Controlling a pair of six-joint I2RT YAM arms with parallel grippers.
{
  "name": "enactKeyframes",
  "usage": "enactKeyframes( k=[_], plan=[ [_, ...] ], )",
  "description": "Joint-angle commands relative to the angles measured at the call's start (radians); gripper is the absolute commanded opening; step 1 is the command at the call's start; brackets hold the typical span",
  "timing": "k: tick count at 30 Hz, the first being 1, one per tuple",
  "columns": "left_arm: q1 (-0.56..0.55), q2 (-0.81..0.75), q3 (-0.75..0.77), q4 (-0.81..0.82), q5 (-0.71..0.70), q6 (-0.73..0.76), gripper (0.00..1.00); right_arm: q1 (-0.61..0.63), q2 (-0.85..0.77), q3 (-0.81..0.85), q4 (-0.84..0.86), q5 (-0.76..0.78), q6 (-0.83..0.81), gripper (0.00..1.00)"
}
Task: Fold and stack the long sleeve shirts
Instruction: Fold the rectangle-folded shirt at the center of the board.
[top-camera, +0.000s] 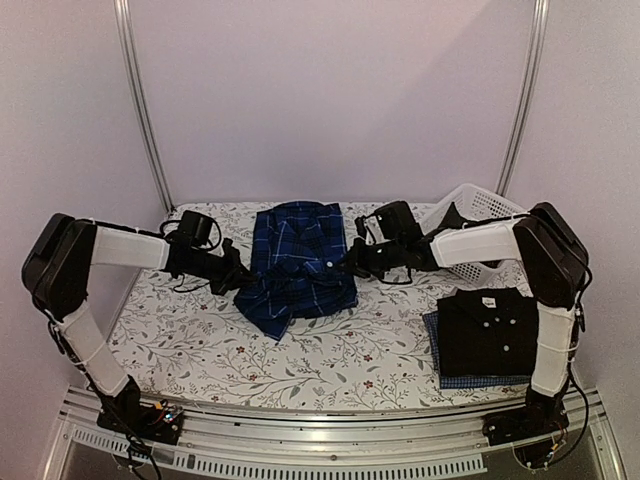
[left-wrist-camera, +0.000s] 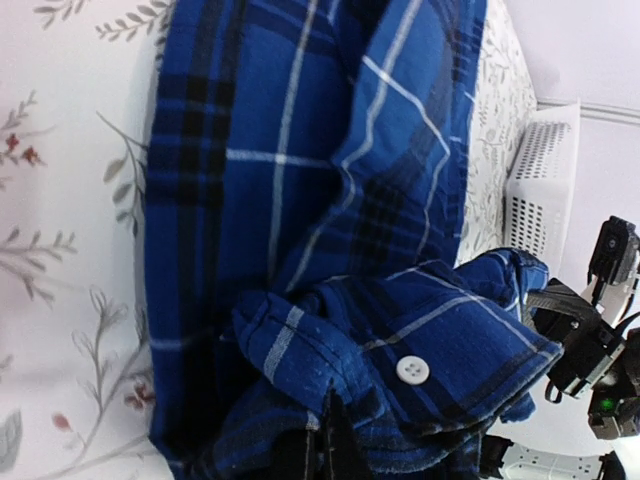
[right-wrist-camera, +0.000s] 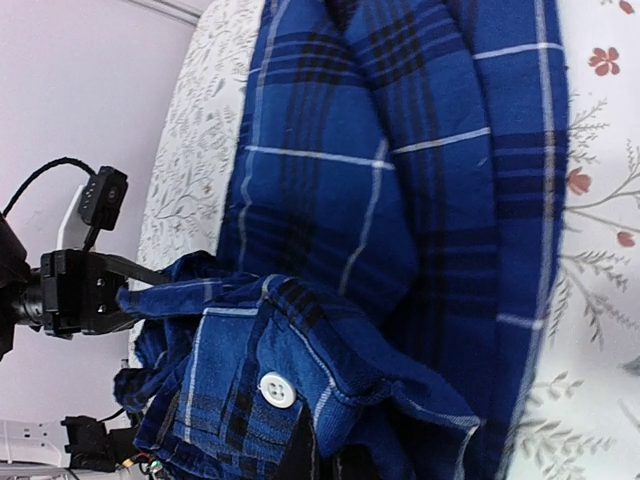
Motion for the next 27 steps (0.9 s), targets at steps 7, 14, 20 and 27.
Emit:
enactKeyframes(
  k=[7, 14, 20, 27],
  plan=[
    [0.010, 0.256, 0.050, 0.189, 0.055, -0.003, 0.00, -0.077, 0.203, 0.037, 0.001, -0.087, -0.090, 0.00],
    [-0.047, 0.163, -0.141, 0.291, 0.026, -0.066, 0.00, -0.039, 0.124, -0.175, 0.096, -0.132, -0.062, 0.00],
    [-0.157, 0.023, -0.267, 0.260, -0.073, -0.109, 0.00, 0.039, -0.015, -0.330, 0.112, -0.097, -0.026, 0.00],
    [-0.192, -0.127, -0.284, 0.163, -0.155, -0.136, 0.00, 0.039, -0.104, -0.290, 0.068, -0.069, -0.056, 0.00]
  ],
)
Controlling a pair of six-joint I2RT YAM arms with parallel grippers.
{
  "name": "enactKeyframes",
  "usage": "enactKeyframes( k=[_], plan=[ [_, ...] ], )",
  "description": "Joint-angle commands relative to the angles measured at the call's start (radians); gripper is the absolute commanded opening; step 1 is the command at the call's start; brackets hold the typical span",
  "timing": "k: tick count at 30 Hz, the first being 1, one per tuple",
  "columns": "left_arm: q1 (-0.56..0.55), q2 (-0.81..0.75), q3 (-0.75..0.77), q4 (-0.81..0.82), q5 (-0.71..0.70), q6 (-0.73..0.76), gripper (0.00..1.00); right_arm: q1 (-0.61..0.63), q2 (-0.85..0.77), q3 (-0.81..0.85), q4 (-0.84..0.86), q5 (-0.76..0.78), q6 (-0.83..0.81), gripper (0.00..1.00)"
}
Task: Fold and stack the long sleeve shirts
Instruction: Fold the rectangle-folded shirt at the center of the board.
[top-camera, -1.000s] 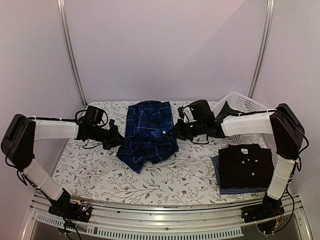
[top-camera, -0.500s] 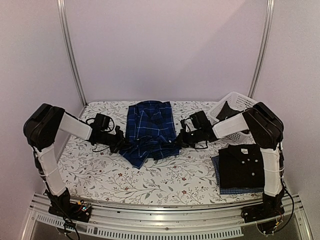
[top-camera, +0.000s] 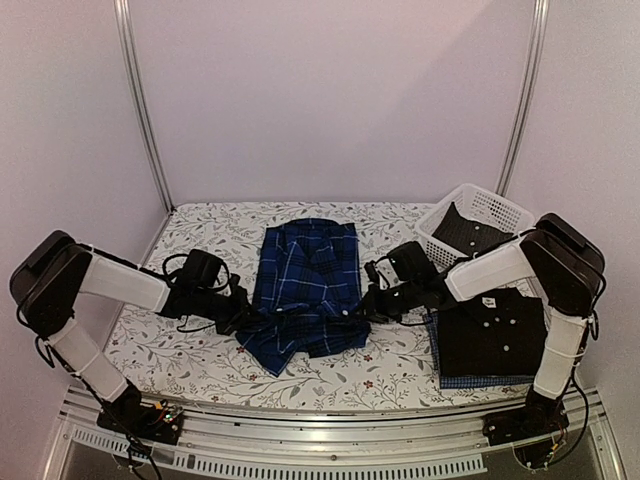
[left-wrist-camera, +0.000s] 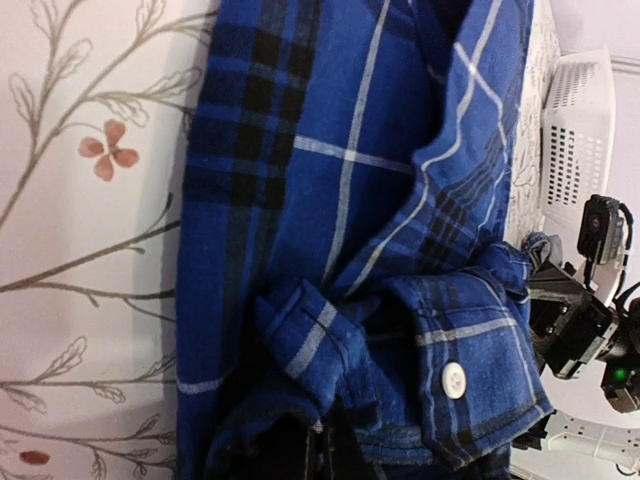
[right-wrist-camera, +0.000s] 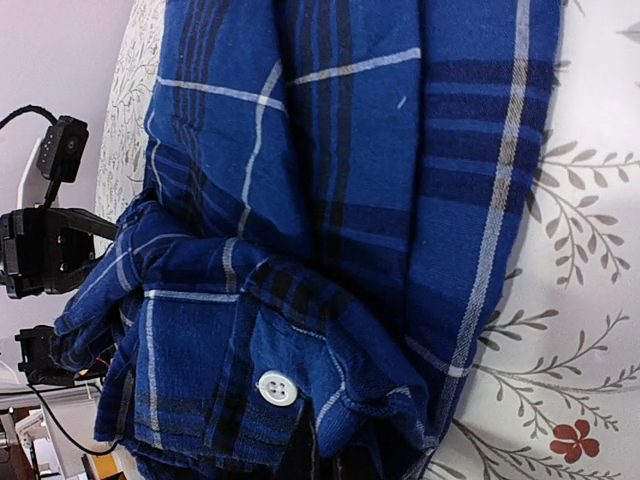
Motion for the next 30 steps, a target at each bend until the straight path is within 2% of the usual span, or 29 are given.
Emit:
enactKeyframes(
  k=[1, 8, 11, 14, 17, 26, 28, 30],
  plan=[
    [-0.013, -0.066, 0.028, -0.099, -0.077, -0.006, 0.00, 0.003, -0.036, 0.063, -0.041, 0.013, -0.028, 0.00],
    [-0.014, -0.039, 0.061, -0.124, -0.083, 0.019, 0.01, -0.004, 0.011, 0.129, -0.076, 0.017, -0.054, 0.01],
    [-0.010, -0.046, 0.078, -0.142, -0.090, 0.044, 0.23, -0.006, 0.018, 0.136, -0.081, 0.006, -0.061, 0.14],
    [-0.009, -0.069, 0.121, -0.218, -0.107, 0.093, 0.44, -0.006, -0.002, 0.141, -0.103, 0.012, -0.079, 0.33],
    [-0.004, -0.092, 0.158, -0.278, -0.123, 0.153, 0.57, -0.004, -0.035, 0.147, -0.138, 0.029, -0.099, 0.45],
    [0.007, -0.197, 0.103, -0.349, -0.127, 0.217, 0.77, 0.017, -0.161, 0.078, -0.225, 0.129, -0.153, 0.74],
    [0.006, -0.224, 0.086, -0.354, -0.125, 0.225, 0.80, 0.031, -0.180, 0.068, -0.240, 0.151, -0.168, 0.76],
    [0.006, -0.244, 0.071, -0.364, -0.135, 0.232, 0.78, 0.044, -0.190, 0.065, -0.255, 0.184, -0.181, 0.75]
  ],
)
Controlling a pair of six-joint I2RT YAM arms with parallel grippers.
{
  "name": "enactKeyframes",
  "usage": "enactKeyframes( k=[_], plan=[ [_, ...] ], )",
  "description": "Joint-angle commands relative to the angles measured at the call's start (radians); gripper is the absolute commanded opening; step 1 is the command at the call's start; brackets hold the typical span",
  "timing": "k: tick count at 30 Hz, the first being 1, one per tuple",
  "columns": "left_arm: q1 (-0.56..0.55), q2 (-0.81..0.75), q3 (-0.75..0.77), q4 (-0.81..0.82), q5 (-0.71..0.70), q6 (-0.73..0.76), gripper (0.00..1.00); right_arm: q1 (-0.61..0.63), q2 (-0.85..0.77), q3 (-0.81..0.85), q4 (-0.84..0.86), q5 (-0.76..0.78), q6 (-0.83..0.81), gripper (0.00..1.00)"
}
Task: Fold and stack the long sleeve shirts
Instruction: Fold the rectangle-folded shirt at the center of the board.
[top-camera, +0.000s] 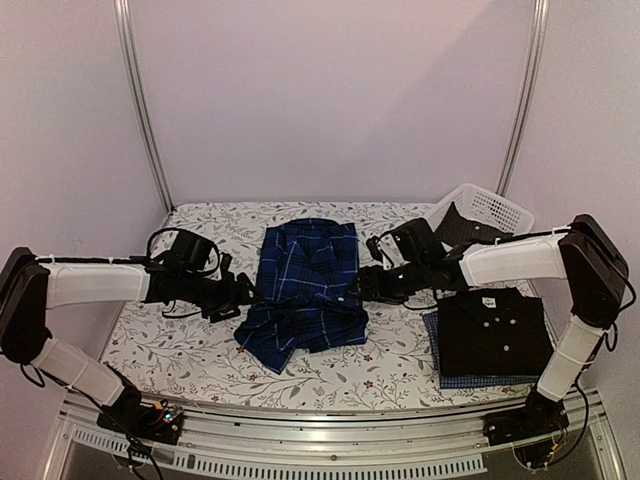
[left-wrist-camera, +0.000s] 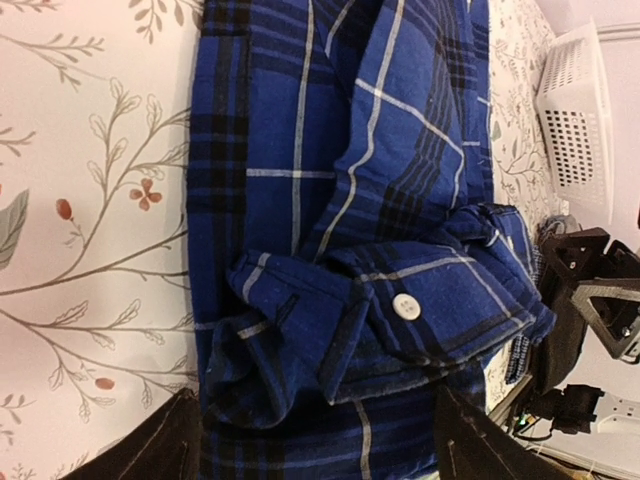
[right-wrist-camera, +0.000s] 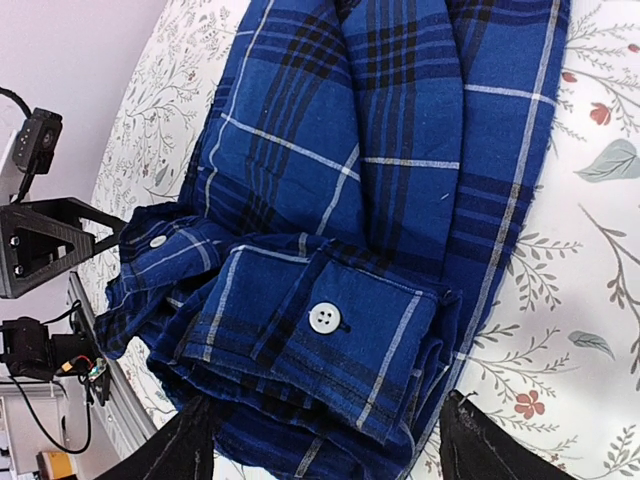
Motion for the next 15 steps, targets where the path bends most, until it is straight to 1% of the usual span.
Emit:
enactKeyframes(
  k=[1, 2, 6, 9, 10, 12, 14, 15],
  plan=[
    [0.004, -0.047, -0.038, -0.043, -0.015, 0.042, 0.76, 0.029, -0.042, -0.025, -0.047, 0.080, -0.046, 0.74],
    [0.005, -0.047, -0.041, -0.040, -0.014, 0.046, 0.73, 0.030, -0.038, -0.025, -0.048, 0.082, -0.050, 0.71],
    [-0.005, -0.017, -0.036, -0.013, 0.025, 0.070, 0.53, 0.030, -0.007, -0.005, -0.047, 0.090, -0.065, 0.52],
    [-0.013, 0.018, -0.027, -0.007, 0.028, 0.079, 0.36, 0.030, 0.032, 0.018, -0.053, 0.095, -0.075, 0.37],
    [-0.014, 0.028, -0.025, -0.006, 0.030, 0.081, 0.32, 0.030, 0.040, 0.021, -0.053, 0.093, -0.077, 0.34],
    [-0.019, 0.046, -0.021, -0.005, 0.033, 0.085, 0.25, 0.029, 0.053, 0.022, -0.054, 0.089, -0.078, 0.30],
    [-0.023, 0.063, -0.021, 0.006, 0.046, 0.088, 0.22, 0.030, 0.061, 0.022, -0.053, 0.082, -0.078, 0.30],
    [-0.024, 0.072, -0.019, 0.013, 0.051, 0.089, 0.21, 0.030, 0.066, 0.023, -0.054, 0.079, -0.078, 0.32]
  ],
)
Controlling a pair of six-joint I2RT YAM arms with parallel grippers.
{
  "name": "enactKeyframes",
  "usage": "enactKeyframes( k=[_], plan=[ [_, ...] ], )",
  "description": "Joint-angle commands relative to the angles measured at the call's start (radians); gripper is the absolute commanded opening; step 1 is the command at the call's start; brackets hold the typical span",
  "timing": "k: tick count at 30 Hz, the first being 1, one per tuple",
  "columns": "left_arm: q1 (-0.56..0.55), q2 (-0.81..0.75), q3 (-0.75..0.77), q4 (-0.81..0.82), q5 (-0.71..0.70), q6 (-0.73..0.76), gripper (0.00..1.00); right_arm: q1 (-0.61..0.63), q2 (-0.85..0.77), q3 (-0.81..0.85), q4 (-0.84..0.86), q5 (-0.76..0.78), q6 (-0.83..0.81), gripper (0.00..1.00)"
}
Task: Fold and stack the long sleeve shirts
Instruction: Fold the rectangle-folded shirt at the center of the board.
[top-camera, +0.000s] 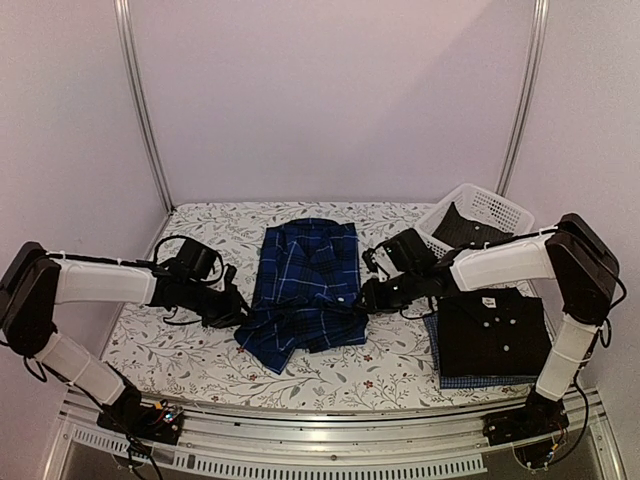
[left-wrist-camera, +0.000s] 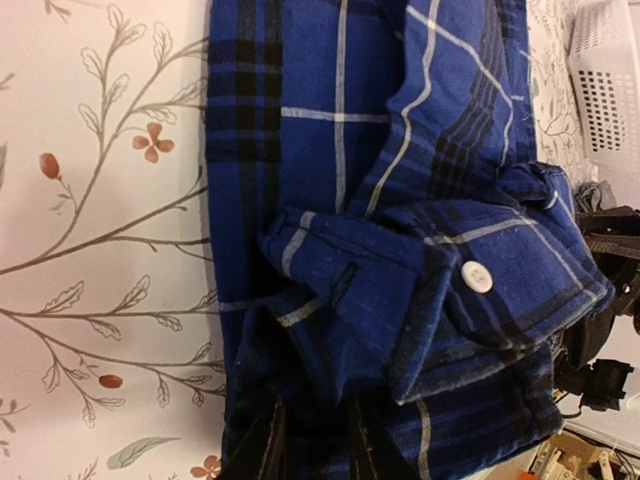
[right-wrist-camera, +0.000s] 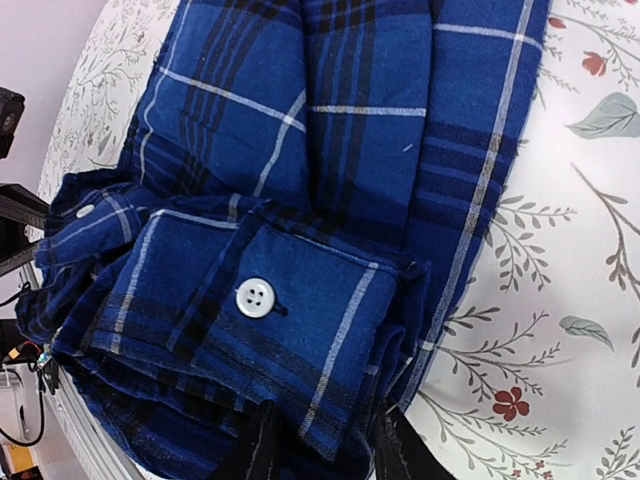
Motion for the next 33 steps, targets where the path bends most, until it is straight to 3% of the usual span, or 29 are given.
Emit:
enactKeyframes(
  k=[1, 22, 25, 30, 33],
  plan=[
    [-0.016, 0.044, 0.016, 0.036, 0.030, 0.024, 0.21, 0.002, 0.027, 0.024, -0.009, 0.001, -0.013, 0.35],
    [0.007, 0.292, 0.279, 0.020, 0.044, 0.052, 0.22, -0.086, 0.184, 0.268, -0.015, -0.063, -0.033, 0.30],
    [0.010, 0.282, 0.277, 0.019, 0.031, 0.046, 0.26, -0.093, 0.198, 0.304, -0.032, -0.056, -0.046, 0.37],
    [0.015, 0.214, 0.260, -0.007, 0.005, 0.057, 0.48, -0.098, 0.186, 0.325, -0.065, -0.027, -0.080, 0.60],
    [0.019, 0.149, 0.246, -0.033, -0.024, 0.069, 0.55, -0.098, 0.164, 0.325, -0.090, -0.008, -0.103, 0.65]
  ],
)
